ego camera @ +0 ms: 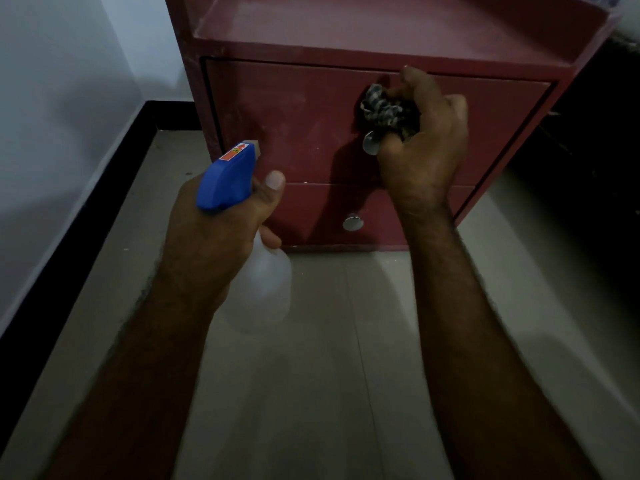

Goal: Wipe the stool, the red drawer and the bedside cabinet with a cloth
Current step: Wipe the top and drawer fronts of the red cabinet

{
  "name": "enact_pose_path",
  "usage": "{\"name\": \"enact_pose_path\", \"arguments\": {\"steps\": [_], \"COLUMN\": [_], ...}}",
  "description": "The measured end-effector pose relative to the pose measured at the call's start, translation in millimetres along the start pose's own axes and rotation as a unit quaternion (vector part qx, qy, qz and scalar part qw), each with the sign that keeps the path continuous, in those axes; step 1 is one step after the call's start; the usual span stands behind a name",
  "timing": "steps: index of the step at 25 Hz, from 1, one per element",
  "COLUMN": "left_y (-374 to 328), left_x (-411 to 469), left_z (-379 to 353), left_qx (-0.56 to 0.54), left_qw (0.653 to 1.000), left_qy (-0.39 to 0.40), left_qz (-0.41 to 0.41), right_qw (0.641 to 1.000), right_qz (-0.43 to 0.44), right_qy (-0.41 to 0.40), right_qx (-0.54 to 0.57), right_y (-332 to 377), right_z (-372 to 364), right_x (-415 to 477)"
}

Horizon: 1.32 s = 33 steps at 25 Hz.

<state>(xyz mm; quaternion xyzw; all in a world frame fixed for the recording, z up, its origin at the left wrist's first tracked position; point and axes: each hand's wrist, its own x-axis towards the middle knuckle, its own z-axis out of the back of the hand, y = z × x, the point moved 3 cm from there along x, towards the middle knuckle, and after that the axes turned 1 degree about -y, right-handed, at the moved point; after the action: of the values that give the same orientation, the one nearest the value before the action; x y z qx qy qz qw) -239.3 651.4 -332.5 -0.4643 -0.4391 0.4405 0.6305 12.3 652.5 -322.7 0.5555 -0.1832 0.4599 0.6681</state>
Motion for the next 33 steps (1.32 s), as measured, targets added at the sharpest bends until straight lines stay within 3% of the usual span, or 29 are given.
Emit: {"name": "enact_pose_path", "arguments": {"steps": [5, 10, 13, 18, 22, 25, 30, 33], "left_y": [5, 4, 6, 7, 9, 12, 12, 12], "left_x": [1, 1, 3, 3, 4, 9, 11, 14], "left_z": [4, 7, 6, 11, 18, 22, 30, 36], "left_qx": [-0.011, -0.012, -0.015, -0.01, -0.006, -0.01, -0.028, -0.038], "left_qw": [1.0, 1.0, 1.0, 1.0, 0.999, 0.998, 0.997, 0.997], "left_qy": [0.001, -0.006, -0.013, -0.024, -0.034, -0.045, -0.061, -0.066], "left_qz": [-0.002, -0.004, 0.0, 0.012, 0.013, 0.03, 0.024, 0.024], "right_qw": [0.982, 0.969, 0.975, 0.993, 0.998, 0.994, 0.994, 0.993], "right_qz": [0.173, 0.234, 0.211, 0.09, -0.023, 0.004, 0.099, 0.07], "right_qy": [0.049, 0.053, 0.064, 0.074, -0.057, -0.105, -0.014, -0.055], "right_qx": [-0.056, -0.052, -0.033, -0.018, 0.031, 0.042, 0.052, 0.073], "right_y": [41, 59, 65, 41, 30, 44, 80, 75], "right_z": [-12, -25, -42, -57, -37, -38, -64, -57], "right_x": [2, -5, -19, -67, -54, -41, -44, -37]}}
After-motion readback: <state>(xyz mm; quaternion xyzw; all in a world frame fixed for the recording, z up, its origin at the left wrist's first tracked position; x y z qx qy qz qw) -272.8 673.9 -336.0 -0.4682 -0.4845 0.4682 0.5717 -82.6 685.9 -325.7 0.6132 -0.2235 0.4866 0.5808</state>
